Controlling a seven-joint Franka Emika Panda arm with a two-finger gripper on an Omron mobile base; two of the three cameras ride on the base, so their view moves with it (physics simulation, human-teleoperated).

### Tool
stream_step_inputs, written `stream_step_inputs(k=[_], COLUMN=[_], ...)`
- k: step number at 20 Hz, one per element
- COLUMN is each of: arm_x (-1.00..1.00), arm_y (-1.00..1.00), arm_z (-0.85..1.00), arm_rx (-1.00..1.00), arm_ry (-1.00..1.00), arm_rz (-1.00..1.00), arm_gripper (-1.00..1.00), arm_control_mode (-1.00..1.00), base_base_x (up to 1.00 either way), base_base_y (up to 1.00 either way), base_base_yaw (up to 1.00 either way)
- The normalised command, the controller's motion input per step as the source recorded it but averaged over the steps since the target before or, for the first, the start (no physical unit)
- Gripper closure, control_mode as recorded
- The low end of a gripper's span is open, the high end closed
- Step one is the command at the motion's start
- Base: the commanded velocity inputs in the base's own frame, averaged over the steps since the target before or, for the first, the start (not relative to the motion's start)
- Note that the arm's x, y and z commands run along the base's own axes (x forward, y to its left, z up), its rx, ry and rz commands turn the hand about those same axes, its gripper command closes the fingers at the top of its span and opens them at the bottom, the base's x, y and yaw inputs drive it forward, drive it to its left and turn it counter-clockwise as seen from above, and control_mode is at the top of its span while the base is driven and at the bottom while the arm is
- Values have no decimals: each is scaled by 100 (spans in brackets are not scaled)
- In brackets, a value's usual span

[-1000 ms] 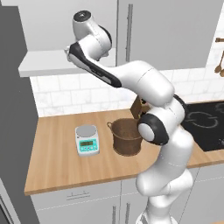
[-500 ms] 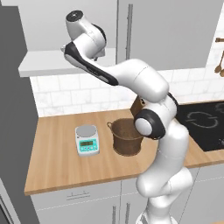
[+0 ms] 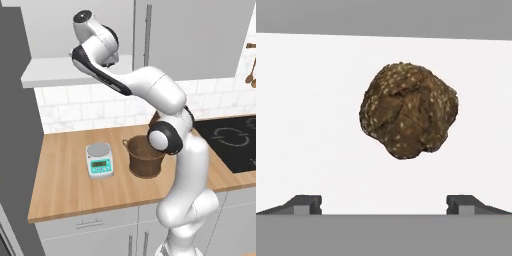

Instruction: Open the cabinet, pick up the bread from the cabinet and place it in the basket. Then move the basket to the dining counter.

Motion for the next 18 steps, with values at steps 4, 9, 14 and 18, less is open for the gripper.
stream_step_inputs(k=[4,9,14,18], arm_x=[21,15,1,0], arm_y=[-3,-18,-28,-14], arm_z=[0,0,0,-6], arm_rx=[0,0,0,0], arm_ry=[-5,-2,-3,-6], arm_rz=[0,0,0,0], arm_gripper=[-100,-100,-100,-100], arm_control_mode=[-100,-100,-100,-100], base_base_x=[0,0,0,0], base_base_y=[0,0,0,0], base_base_yaw=[0,0,0,0])
